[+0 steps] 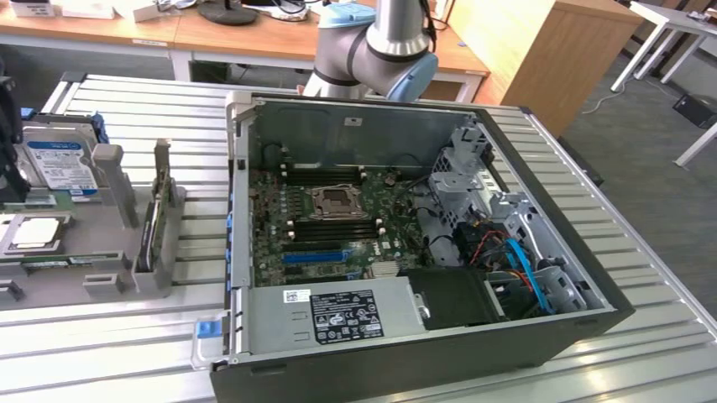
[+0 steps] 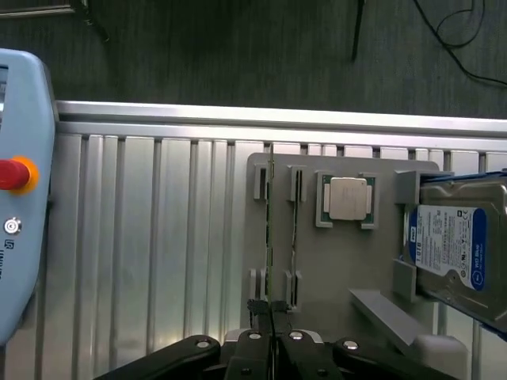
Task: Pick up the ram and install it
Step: 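Pick up the ram and move it above insertion slot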
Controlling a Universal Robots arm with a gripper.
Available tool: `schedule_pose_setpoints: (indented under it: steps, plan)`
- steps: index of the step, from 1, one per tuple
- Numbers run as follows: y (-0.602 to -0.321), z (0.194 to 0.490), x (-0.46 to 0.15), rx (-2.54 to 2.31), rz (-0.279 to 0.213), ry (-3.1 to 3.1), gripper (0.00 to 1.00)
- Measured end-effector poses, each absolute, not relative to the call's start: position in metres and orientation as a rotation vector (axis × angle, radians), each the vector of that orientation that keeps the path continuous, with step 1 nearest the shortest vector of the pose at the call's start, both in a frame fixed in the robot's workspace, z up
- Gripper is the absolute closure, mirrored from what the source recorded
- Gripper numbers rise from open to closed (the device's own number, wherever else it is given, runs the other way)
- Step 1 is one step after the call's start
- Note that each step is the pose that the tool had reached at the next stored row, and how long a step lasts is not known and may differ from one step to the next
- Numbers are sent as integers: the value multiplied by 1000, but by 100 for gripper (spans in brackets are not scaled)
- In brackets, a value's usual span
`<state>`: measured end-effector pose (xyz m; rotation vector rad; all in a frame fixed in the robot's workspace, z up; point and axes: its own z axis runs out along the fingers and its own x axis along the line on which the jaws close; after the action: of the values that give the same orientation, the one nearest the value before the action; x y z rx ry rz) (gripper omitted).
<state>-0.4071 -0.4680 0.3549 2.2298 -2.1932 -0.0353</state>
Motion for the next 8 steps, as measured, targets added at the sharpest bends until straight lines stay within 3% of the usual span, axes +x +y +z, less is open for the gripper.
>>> schedule_pose_setpoints:
  steps: [8]
  plan:
    - [-468, 376, -407, 2230, -35, -2193, 88]
